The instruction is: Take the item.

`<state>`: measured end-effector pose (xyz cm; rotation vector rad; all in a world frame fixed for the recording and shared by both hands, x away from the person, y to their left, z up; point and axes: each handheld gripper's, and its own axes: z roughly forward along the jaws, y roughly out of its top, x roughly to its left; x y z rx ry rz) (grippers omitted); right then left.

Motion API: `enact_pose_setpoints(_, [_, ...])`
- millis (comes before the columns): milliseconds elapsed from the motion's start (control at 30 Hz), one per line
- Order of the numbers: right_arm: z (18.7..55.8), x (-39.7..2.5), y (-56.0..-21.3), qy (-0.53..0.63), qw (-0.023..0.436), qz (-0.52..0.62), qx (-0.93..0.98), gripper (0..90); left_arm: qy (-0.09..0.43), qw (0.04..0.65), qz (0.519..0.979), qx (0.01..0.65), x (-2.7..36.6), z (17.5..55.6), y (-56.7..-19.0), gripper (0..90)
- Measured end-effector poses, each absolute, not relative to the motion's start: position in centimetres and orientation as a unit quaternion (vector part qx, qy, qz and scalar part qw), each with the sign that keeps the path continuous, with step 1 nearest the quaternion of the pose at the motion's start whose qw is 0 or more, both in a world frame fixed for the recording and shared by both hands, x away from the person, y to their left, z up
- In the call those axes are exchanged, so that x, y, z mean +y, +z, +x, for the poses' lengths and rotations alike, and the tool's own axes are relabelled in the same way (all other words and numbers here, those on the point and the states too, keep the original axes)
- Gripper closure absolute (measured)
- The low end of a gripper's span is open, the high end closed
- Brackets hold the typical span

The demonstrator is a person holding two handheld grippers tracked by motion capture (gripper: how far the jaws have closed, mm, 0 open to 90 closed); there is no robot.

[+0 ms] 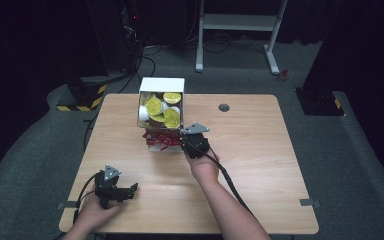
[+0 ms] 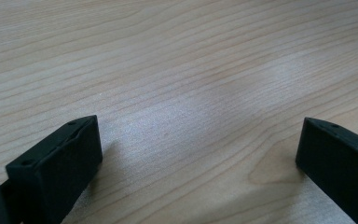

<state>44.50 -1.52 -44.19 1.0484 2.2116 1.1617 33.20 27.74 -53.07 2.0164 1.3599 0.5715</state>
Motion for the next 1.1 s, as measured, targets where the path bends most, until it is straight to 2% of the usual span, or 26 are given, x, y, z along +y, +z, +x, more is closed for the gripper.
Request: enact_pose_setpoints(1100, [41.1,-3.5,-43.2,0.451,0.208,0.364,0.788,87.5,0.218,0.315,0.766,0.517,27.7,33.2,-53.1,0.6])
